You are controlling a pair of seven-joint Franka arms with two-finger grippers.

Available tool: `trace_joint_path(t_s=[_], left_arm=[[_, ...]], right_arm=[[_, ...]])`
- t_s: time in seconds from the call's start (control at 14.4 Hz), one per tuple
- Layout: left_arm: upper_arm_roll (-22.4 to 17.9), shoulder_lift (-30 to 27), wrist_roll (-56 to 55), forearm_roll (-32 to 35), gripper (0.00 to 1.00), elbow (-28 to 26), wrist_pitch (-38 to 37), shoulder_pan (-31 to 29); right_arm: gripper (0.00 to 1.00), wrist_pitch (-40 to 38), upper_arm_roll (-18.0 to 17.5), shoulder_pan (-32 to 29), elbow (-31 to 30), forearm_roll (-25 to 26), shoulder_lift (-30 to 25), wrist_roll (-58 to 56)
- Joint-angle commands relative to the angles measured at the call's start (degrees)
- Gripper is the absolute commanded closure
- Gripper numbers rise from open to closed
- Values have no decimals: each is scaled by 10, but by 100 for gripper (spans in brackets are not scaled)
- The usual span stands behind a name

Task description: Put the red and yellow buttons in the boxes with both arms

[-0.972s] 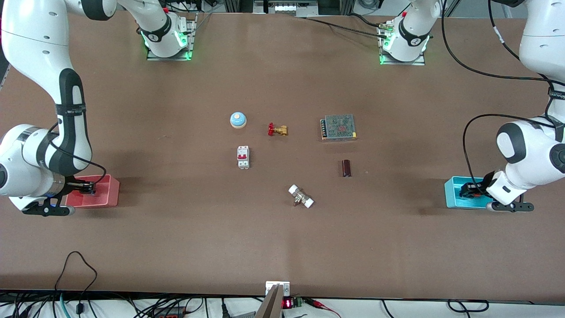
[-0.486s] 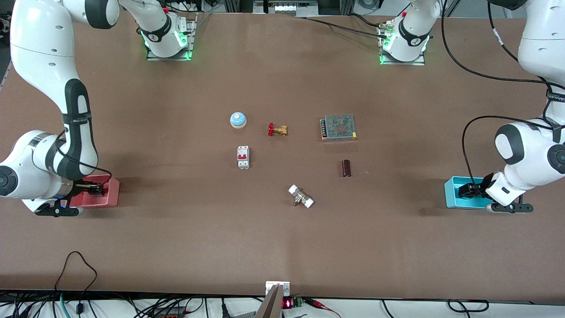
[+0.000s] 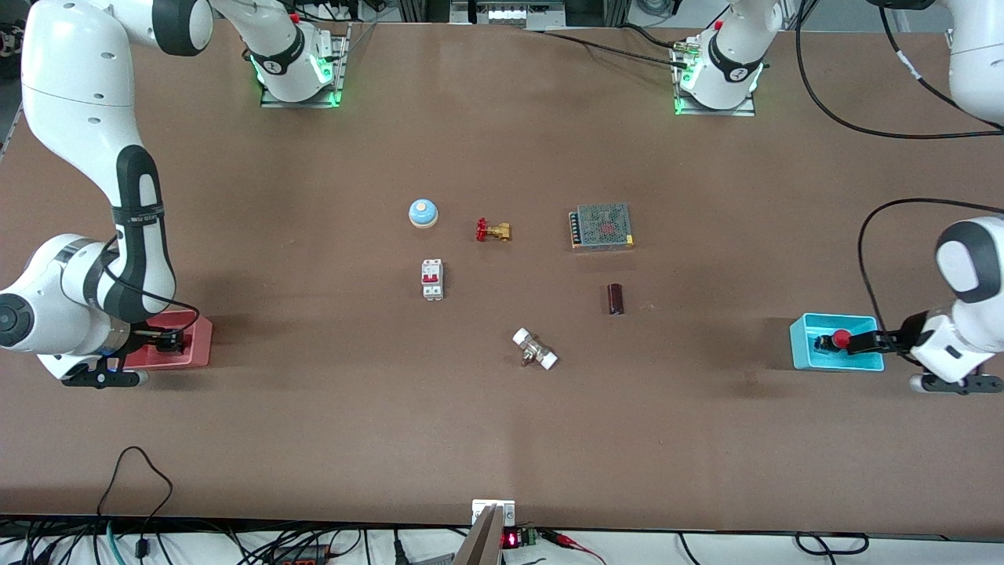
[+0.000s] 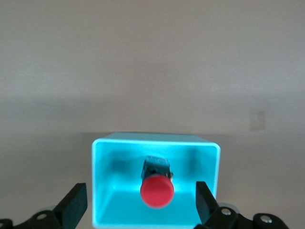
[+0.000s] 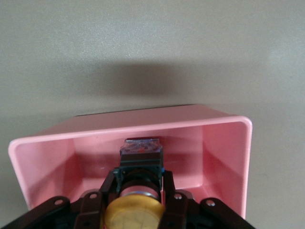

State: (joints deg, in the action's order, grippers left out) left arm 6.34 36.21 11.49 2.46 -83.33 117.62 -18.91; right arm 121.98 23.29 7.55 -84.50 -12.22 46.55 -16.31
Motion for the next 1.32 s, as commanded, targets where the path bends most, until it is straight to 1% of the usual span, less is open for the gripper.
trace_joint_path(t_s=[0.0, 0.07, 0.21, 0.28, 0.49, 0.56, 0.62, 0.69, 0.83, 1.04, 1.11, 1.25], left_arm=[[10, -14, -15, 2, 0, 48, -87, 1], [11, -30, -30, 2, 0, 48, -108, 4], [33, -63, -64, 3, 0, 48, -163, 12], [51, -79, -77, 3, 0, 48, -192, 12], [100, -138, -122, 5, 0, 39, -252, 12], [110, -153, -123, 4, 0, 38, -271, 13], [107, -167, -123, 3, 0, 37, -283, 30], [97, -181, -123, 3, 0, 34, -293, 50], [62, -214, -120, 2, 0, 27, -304, 87], [4, -246, -111, -4, 0, 20, -318, 134], [-15, -257, -101, -10, 0, 13, -318, 147], [-67, -282, -61, -43, 0, -4, -318, 169]], right_arm=[[33, 0, -6, -10, 14, -24, 7, -13], [25, 0, -6, -10, 14, -27, 7, -14], [5, 0, -6, -10, 14, -29, 7, -14], [0, 0, -6, -10, 14, -29, 7, -14], [0, -9, -6, -1, 15, -29, -7, -11], [0, -17, -6, 1, 15, -29, -17, -12], [0, -32, -5, 1, 16, -29, -26, -12], [0, -41, -5, 2, 16, -26, -37, -12], [0, -57, -5, 3, 16, -20, -66, -13], [0, -124, -1, 4, 16, -19, -104, -11], [0, -144, -3, 4, 16, -20, -123, -10], [0, -162, -7, 15, 16, -25, -166, -6]])
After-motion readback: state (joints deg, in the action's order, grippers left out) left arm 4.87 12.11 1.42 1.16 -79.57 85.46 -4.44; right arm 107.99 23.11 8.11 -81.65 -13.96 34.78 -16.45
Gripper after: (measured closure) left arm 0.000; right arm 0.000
